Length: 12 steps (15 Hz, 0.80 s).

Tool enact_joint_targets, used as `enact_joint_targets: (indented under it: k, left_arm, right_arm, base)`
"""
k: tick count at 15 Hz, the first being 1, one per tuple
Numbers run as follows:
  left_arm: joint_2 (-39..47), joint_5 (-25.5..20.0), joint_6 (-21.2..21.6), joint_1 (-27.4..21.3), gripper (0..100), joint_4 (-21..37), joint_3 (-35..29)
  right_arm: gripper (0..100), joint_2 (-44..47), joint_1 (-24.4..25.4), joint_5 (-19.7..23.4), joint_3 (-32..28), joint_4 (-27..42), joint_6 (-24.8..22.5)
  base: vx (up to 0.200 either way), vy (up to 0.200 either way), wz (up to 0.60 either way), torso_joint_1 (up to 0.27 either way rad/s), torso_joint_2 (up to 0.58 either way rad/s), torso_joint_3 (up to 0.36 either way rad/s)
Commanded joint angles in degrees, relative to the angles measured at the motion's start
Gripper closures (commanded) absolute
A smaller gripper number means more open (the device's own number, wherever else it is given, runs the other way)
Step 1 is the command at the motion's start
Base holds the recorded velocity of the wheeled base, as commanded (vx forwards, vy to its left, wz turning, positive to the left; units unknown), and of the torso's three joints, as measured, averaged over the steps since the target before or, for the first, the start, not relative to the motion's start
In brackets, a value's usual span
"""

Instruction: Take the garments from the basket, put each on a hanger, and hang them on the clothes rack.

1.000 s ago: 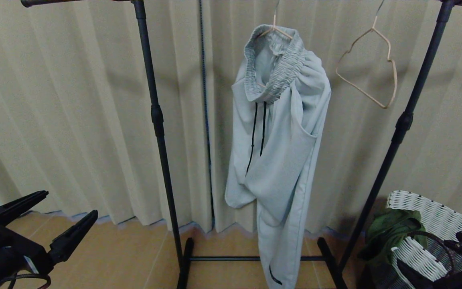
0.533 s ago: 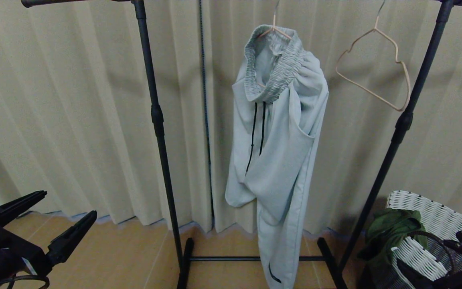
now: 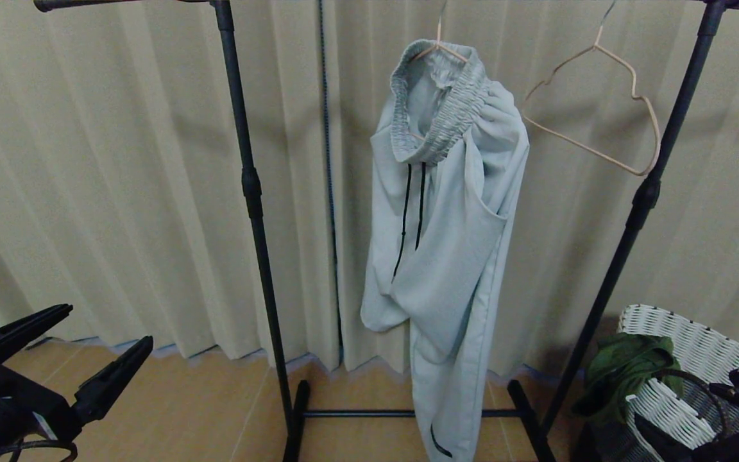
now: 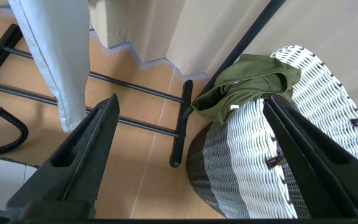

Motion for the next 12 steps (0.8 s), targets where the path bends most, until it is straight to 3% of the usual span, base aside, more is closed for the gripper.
enact_joint_targets:
  k: [1, 2, 12]
  left_arm:
    - [0.09, 0.03, 0.02, 0.08, 0, 0.00, -0.04]
    - [0.09, 0.03, 0.02, 0.08, 0, 0.00, -0.04]
    - [0.01, 0.03, -0.07, 0.00, 0, 0.09, 0.05]
  right_arm:
    - [0, 0.08, 0.01, -0.01, 0.00, 0.07, -0.03]
    - [0, 0.08, 0.01, -0.01, 0.00, 0.07, -0.03]
    - [0, 0.08, 0.01, -0.01, 0.00, 0.07, -0.03]
  base:
    - [0.000, 0.000, 0.00, 0.000, 0.00, 0.000]
    - [0.000, 0.000, 0.00, 0.000, 0.00, 0.000]
    - [0.000, -0.200, 0.00, 0.002, 0.00, 0.002]
